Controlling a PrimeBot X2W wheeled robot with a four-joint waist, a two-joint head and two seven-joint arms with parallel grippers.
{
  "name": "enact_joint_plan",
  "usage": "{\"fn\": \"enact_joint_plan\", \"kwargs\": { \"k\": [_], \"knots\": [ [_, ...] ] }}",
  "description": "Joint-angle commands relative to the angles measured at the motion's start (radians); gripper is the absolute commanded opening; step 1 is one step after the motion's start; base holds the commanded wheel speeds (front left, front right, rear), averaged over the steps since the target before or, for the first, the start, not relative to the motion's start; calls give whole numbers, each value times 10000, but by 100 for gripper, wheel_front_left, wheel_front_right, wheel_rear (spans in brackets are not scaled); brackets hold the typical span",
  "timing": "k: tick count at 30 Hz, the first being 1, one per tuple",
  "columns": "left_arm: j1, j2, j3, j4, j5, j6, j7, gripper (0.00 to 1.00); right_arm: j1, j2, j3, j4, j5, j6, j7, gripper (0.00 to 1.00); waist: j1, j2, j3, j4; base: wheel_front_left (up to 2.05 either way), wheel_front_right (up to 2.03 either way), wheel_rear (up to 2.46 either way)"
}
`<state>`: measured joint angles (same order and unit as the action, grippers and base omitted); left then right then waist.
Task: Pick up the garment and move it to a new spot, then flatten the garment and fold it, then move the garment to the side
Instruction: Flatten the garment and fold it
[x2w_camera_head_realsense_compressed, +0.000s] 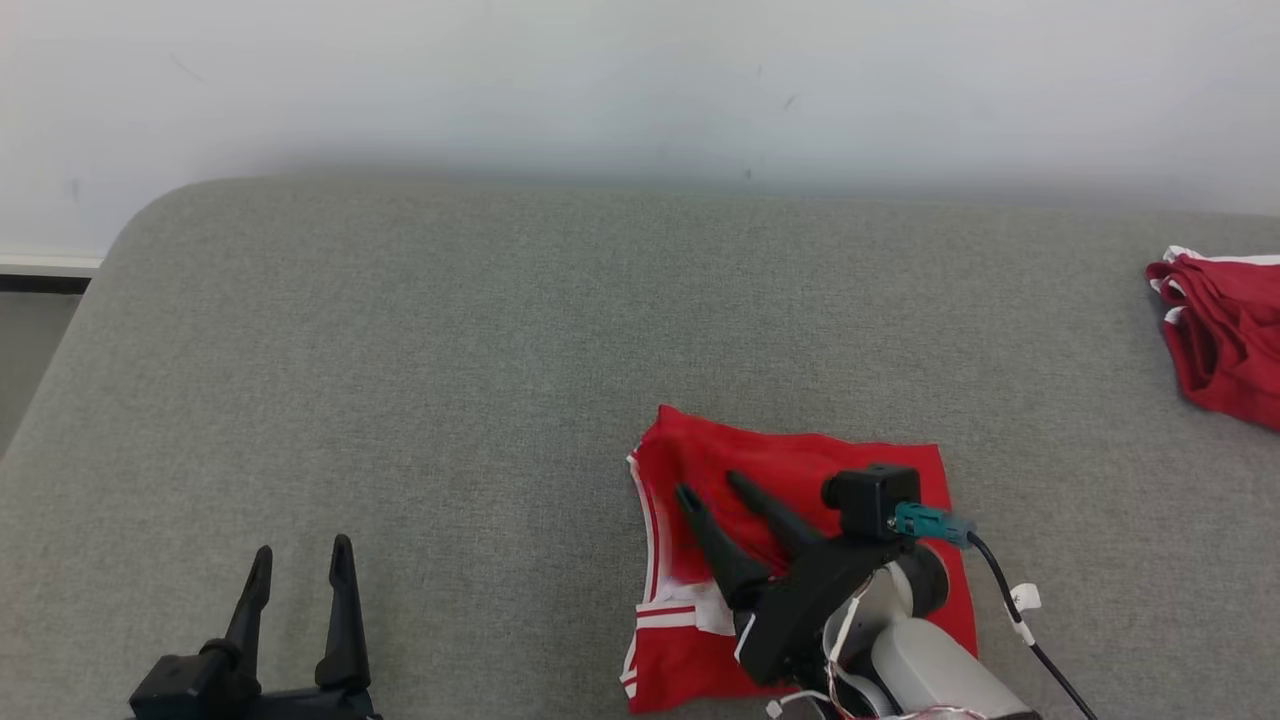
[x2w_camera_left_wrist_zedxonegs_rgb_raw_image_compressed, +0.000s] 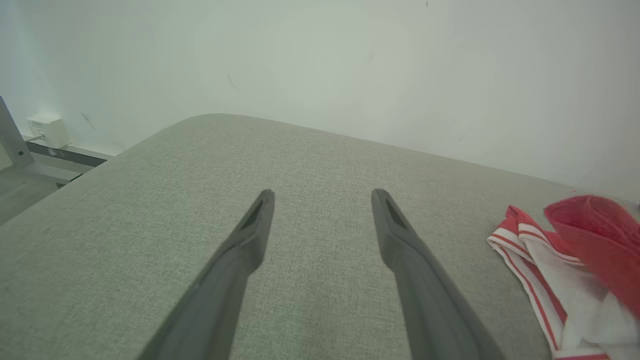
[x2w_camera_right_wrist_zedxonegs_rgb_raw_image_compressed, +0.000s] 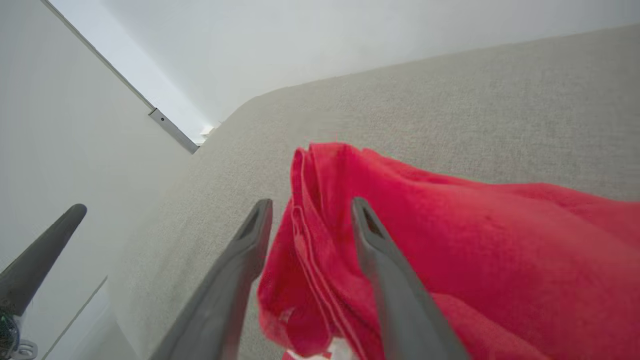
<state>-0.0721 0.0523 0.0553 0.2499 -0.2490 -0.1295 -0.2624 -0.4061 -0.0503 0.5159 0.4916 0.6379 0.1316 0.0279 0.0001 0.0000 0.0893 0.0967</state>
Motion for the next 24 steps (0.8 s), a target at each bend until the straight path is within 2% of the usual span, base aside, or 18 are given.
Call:
{"fn": "enact_joint_plan", "kwargs": {
  "k": [1,6,11,20,24],
  "knots": [
    [-82,-9,7,14,-53,-4,-30,100,-239,-3,34,142,-368,-27,-485,100,-1,0,-34,-60,0,0,0],
    [22,7,57,-39,13,-4,-30,100,-443,-40,-256,255,-1010,-27,-1475,100,-1,0,-138,-221,0,0,0],
    [183,44,115,-118,94,-4,-30,100,-241,-511,-1017,119,-1752,-27,-2362,100,-1,0,-246,-426,0,0,0],
    [501,126,225,-287,199,-5,-30,100,894,-1067,-2631,-870,-2241,-27,-2788,100,-1,0,-457,-809,0,0,0],
    [657,116,304,-471,334,-5,-30,100,1515,-1118,-3221,-1555,-2494,-27,-2861,100,-1,0,-573,-1017,0,0,0]
  ]
}}
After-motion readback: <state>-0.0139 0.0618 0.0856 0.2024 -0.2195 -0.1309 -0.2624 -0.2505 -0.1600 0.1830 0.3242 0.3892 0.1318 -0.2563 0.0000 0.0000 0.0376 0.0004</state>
